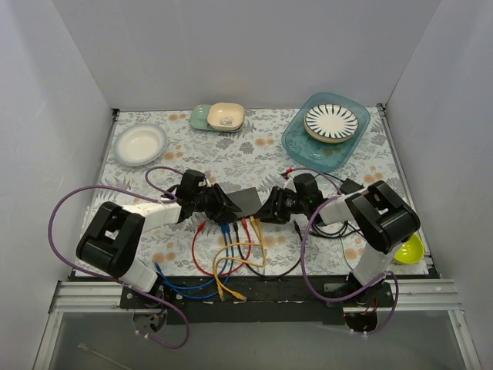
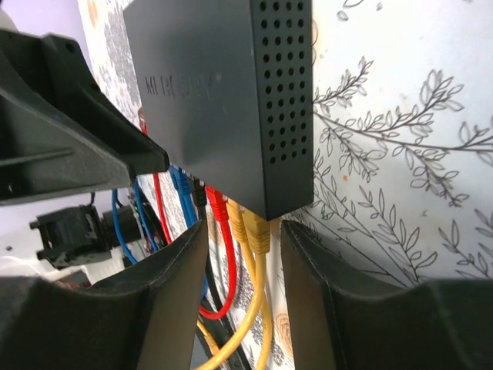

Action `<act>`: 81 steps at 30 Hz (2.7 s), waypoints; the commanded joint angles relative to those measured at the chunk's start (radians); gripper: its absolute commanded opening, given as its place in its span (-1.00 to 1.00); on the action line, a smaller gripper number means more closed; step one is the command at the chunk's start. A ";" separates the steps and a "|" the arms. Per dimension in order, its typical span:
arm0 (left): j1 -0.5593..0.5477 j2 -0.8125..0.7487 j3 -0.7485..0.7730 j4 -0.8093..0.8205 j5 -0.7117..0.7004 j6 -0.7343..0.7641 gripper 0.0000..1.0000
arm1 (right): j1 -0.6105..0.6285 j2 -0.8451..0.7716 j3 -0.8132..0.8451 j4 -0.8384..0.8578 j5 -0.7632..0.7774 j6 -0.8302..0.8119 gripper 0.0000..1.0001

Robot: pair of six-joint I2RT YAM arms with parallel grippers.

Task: Pull the plug from the switch port

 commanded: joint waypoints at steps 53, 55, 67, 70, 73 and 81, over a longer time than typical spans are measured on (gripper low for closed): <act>-0.012 0.064 -0.070 0.157 0.068 -0.075 -0.31 | 0.034 0.083 -0.026 -0.081 0.009 -0.118 -0.97; -0.012 0.084 -0.062 0.158 0.060 -0.077 -0.31 | 0.037 0.081 -0.035 -0.098 -0.007 -0.146 -0.97; -0.012 0.095 -0.053 0.177 0.010 -0.097 -0.31 | 0.033 -0.158 -0.057 -0.404 0.139 -0.299 -0.97; -0.012 0.075 -0.050 0.163 -0.009 -0.089 -0.31 | 0.025 -0.273 -0.020 -0.588 0.302 -0.368 -0.97; -0.012 0.063 -0.046 0.152 -0.018 -0.083 -0.31 | -0.007 -0.353 -0.015 -0.684 0.420 -0.414 -0.97; -0.012 -0.006 -0.035 0.175 -0.032 -0.067 -0.29 | -0.036 -0.471 0.000 -0.562 0.344 -0.401 0.01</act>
